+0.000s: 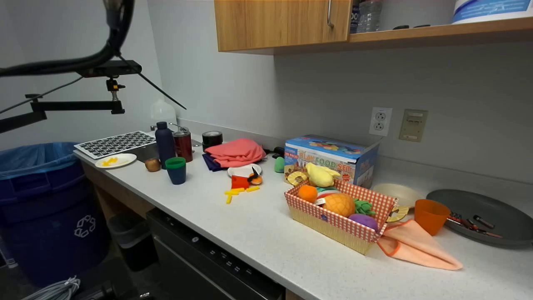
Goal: Close the right door of the top cabinet
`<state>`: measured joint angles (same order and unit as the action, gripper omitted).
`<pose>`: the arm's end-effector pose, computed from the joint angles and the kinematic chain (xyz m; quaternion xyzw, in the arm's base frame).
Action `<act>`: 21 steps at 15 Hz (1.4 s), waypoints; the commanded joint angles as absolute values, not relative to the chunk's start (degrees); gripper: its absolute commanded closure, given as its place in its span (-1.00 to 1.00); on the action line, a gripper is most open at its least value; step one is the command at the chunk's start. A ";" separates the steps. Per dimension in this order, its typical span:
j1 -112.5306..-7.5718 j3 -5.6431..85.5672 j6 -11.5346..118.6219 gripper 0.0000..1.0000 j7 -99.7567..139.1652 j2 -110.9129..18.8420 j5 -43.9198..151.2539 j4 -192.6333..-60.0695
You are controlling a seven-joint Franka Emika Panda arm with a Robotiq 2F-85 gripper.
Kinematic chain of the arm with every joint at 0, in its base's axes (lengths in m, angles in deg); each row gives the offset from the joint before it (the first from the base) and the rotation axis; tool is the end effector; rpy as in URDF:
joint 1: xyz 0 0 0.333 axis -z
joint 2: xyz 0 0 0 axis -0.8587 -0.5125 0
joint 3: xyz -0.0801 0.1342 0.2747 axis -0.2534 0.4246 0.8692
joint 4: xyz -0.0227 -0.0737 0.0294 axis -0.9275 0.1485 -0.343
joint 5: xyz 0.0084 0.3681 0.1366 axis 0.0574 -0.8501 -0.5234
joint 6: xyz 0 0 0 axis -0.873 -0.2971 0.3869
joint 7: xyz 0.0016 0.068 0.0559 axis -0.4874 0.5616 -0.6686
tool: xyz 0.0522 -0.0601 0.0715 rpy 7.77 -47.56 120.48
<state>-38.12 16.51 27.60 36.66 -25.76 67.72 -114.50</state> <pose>0.3386 -0.4345 0.7758 0.9084 -0.2920 0.1643 0.2500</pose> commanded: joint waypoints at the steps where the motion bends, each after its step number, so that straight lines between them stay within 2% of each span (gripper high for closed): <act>1: -37.39 17.62 29.85 -1.00 34.58 -24.22 65.56 -116.44; 7: -38.06 17.00 37.65 -1.00 25.35 -23.99 65.99 -118.41; 8: -37.07 17.59 34.77 -1.00 27.85 -25.93 64.61 -115.97; 21: -36.90 17.56 37.85 -1.00 26.12 -26.07 63.31 -116.66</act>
